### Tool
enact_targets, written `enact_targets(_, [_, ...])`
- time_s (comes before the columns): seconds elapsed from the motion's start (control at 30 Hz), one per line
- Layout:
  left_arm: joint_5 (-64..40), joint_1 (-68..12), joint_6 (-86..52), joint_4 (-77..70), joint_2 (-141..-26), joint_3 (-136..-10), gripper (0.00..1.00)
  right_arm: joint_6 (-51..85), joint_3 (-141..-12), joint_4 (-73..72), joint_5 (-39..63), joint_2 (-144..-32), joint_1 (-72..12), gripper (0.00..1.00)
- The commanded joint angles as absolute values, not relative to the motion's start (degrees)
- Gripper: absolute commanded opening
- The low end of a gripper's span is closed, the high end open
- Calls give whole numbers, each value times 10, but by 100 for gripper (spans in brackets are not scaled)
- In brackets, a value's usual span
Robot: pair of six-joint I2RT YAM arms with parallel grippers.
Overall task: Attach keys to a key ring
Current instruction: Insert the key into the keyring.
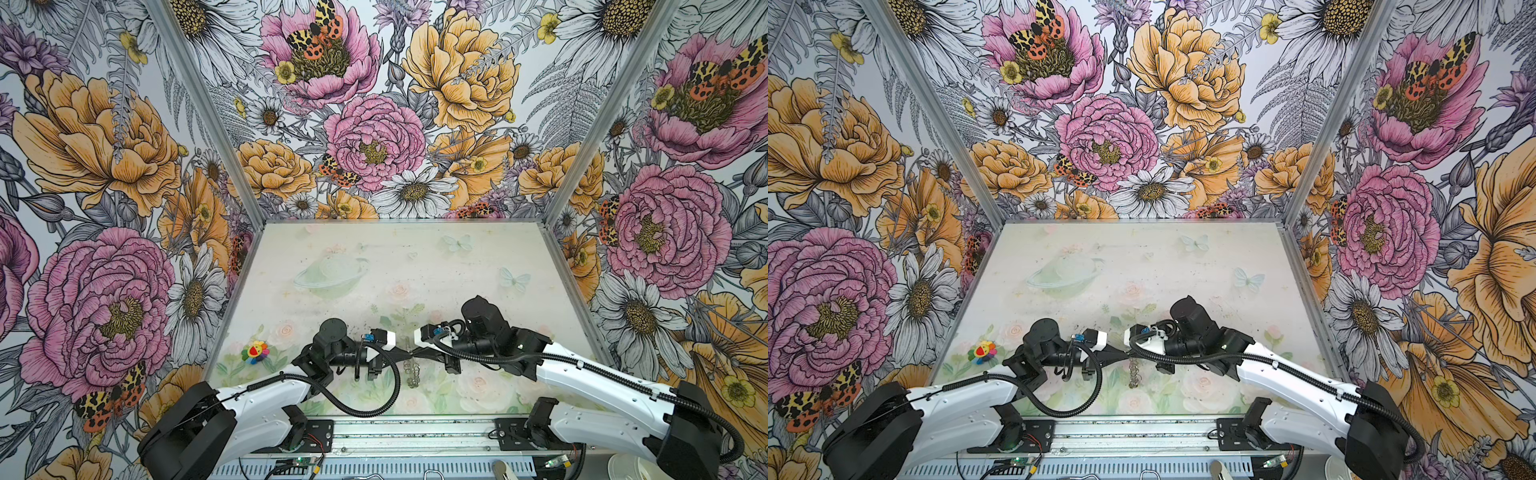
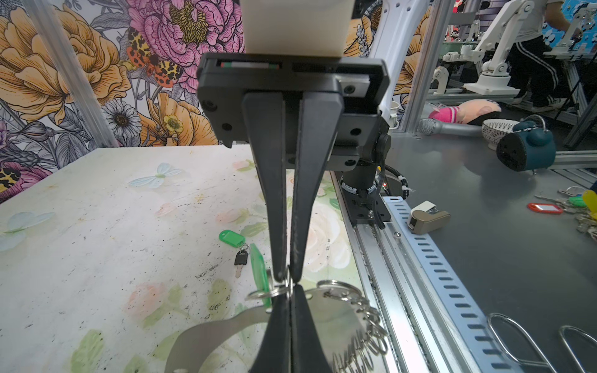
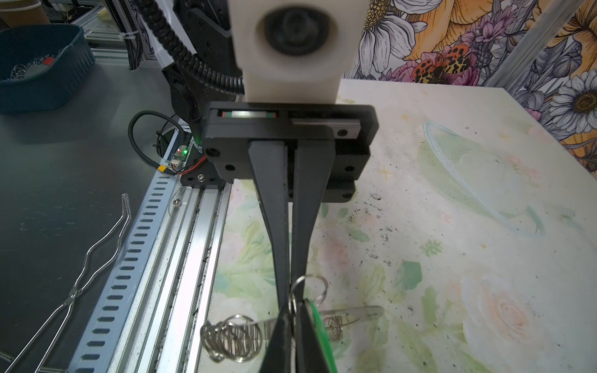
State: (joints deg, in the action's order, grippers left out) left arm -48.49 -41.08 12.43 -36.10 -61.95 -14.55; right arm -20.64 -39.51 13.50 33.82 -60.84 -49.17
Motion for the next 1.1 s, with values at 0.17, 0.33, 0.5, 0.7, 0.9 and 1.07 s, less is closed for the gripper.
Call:
enact_targets(0.17, [-496, -410, 125, -388, -612, -149, 0, -216, -406, 142, 318, -621, -498, 9])
enact_targets(0.33, [-497, -410, 125, -388, -610, -149, 0, -216, -406, 142, 313, -625, -498, 9])
enact_targets(0.5, [-497, -411, 125, -388, -610, -149, 0, -218, -405, 143, 307, -628, -501, 10])
enact_targets(0.7, [-497, -411, 125, -387, -609, -149, 0, -222, -406, 145, 300, -630, -504, 8])
enact_targets(0.9, [-498, -411, 124, -388, -611, -149, 0, -224, -410, 147, 295, -633, -506, 0])
enact_targets(1.07, [-489, -411, 127, -379, -615, -152, 0, -225, -410, 148, 268, -629, -507, 0])
